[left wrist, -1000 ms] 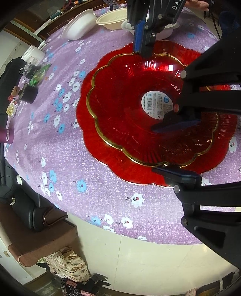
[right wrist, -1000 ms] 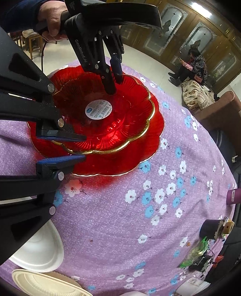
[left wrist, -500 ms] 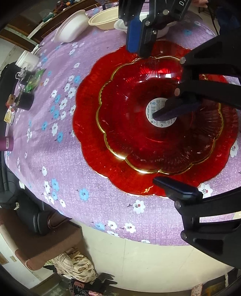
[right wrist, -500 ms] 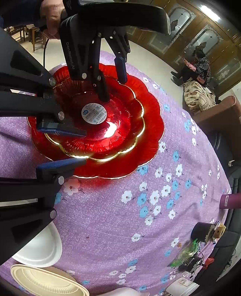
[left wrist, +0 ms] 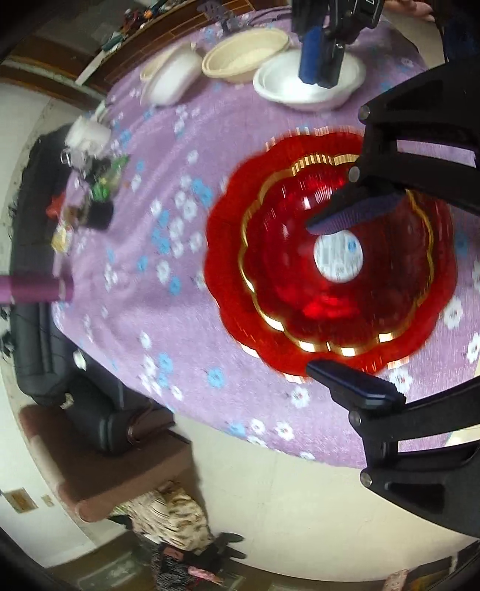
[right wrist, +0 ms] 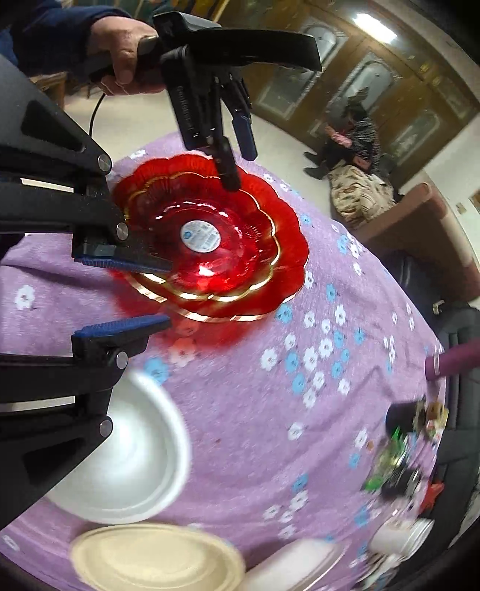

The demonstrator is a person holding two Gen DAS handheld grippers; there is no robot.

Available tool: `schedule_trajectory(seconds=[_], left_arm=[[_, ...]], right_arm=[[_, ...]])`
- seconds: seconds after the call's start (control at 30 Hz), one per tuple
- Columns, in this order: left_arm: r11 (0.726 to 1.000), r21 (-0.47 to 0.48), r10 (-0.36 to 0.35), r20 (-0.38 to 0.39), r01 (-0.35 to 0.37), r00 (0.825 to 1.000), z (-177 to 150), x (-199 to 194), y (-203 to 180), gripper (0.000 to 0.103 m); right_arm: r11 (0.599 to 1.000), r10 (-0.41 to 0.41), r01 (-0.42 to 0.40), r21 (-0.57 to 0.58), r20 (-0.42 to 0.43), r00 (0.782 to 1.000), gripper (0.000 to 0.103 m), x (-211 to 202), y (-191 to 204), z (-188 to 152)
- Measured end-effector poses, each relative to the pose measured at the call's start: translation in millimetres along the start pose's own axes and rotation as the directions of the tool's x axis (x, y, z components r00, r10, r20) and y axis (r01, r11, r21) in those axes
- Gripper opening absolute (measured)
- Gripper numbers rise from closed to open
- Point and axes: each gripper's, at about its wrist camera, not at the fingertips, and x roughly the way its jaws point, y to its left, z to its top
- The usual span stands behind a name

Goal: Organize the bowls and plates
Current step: 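Move the left gripper to the white plate and grasp its rim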

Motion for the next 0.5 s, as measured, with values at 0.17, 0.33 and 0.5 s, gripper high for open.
schedule_trajectory(seconds=[0.17,0.33,0.5], left_arm=[[0.994,0.087,-0.061,0.012,0.059,0.998,11.5,-5.4,-45.5,0.069],[0.976,0.182,-0.120,-0.007,0.119,0.993,18.6,0.6,-95.1,0.069],[0.950,0.262,-0.166,-0.039,0.171,0.985,20.2,8.4,-138.8,0.069]], right_arm=[[0.994,0.012,-0.019,0.111,0.063,0.998,0.026,-32.0,-32.4,-28.0],[0.976,-0.011,-0.014,0.218,0.113,0.994,0.026,-57.7,-68.1,-53.1],[0.954,-0.042,-0.005,0.301,0.148,0.988,0.026,-78.6,-96.5,-76.7]])
